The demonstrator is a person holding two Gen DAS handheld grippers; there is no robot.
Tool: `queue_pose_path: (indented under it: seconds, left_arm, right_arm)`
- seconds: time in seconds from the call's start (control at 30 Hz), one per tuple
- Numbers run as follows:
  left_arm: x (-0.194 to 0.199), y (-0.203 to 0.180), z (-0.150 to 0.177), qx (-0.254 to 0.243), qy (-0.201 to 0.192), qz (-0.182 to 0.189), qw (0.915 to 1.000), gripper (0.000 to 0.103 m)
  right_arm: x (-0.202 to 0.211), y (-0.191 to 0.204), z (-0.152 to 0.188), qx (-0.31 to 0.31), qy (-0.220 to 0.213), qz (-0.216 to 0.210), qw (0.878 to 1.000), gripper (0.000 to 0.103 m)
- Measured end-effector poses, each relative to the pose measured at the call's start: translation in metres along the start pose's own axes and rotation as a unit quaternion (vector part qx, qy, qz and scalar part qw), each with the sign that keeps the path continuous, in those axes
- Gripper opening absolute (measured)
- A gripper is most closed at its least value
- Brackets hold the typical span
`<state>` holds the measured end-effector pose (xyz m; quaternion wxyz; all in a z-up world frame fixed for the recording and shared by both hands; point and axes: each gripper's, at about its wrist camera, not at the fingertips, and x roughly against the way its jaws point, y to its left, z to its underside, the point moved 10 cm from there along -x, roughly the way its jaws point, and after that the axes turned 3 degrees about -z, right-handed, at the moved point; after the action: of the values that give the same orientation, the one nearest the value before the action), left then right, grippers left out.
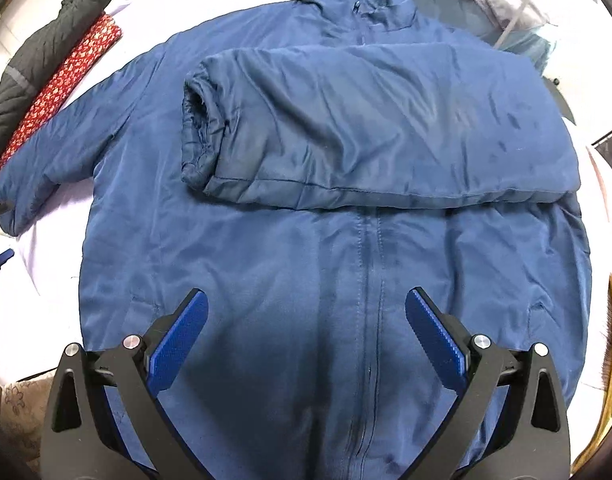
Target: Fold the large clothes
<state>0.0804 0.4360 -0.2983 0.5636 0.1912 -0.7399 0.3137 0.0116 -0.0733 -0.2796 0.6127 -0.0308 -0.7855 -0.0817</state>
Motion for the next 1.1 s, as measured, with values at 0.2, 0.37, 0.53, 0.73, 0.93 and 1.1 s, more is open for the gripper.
queue_pose_path:
  seconds: [0.2, 0.37, 0.53, 0.73, 0.93, 1.1]
  left_arm:
    - [-0.003, 0.036, -0.048, 0.023, -0.049, -0.110, 0.9925, 0.067]
    - [-0.003, 0.043, -0.080, -0.036, -0.072, -0.140, 0.9868, 0.066]
    - [-0.006, 0.009, -0.083, -0.117, -0.068, -0.116, 0.9841, 0.014]
    - [0.031, -0.046, -0.063, -0.121, -0.114, -0.041, 0.9853, 0.010]
    - [0.083, -0.142, -0.024, -0.188, -0.139, 0.051, 0.9710, 0.009]
    - [0.125, -0.256, 0.034, -0.271, -0.135, 0.136, 0.9435, 0.009]
  right_arm:
    - [0.015, -0.016, 0.014, -0.020, -0.005, 0.020, 1.000, 0.098]
    - [0.020, -0.030, 0.021, -0.048, -0.009, 0.035, 0.998, 0.098]
    - [0.019, -0.032, 0.024, -0.060, -0.004, 0.038, 0.997, 0.098]
    - [0.026, -0.025, 0.016, -0.053, -0.021, 0.033, 0.998, 0.098]
    - [0.027, -0.027, 0.011, -0.053, -0.029, 0.022, 0.998, 0.098]
    - [0.037, -0.042, 0.007, -0.062, -0.046, 0.016, 0.997, 0.098]
